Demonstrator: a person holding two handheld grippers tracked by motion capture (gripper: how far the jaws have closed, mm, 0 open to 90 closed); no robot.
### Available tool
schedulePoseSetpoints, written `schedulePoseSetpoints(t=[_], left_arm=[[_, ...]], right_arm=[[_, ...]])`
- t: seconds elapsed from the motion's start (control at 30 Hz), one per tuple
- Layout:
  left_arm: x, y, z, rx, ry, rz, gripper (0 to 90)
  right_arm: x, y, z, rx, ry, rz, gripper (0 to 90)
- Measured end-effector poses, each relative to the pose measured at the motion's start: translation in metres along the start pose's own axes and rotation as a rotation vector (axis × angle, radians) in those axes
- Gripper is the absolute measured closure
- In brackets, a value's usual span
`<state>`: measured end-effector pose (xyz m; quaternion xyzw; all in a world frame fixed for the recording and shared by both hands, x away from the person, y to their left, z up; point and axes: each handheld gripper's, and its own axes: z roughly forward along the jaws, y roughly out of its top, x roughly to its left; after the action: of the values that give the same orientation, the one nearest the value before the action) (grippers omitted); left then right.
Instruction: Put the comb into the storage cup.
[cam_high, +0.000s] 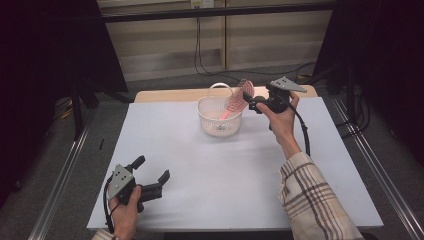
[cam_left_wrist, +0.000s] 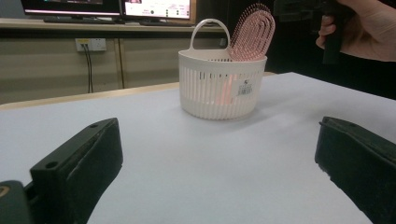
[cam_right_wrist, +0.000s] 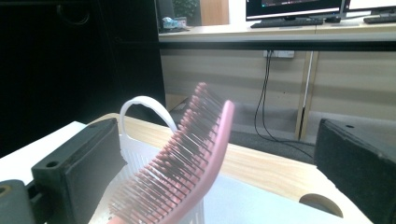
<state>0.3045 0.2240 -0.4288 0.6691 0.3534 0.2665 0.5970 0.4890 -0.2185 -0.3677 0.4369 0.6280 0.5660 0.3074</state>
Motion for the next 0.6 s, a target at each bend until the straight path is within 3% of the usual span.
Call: schedulePoseSetpoints(t=[0.6], left_arm=[[0.0,0.001,-0.003,-0.007,0.012,0.008,1.0]], right_arm=[[-0.008,0.0,-0.028,-0.005,-0.033,-0.039,0.0]])
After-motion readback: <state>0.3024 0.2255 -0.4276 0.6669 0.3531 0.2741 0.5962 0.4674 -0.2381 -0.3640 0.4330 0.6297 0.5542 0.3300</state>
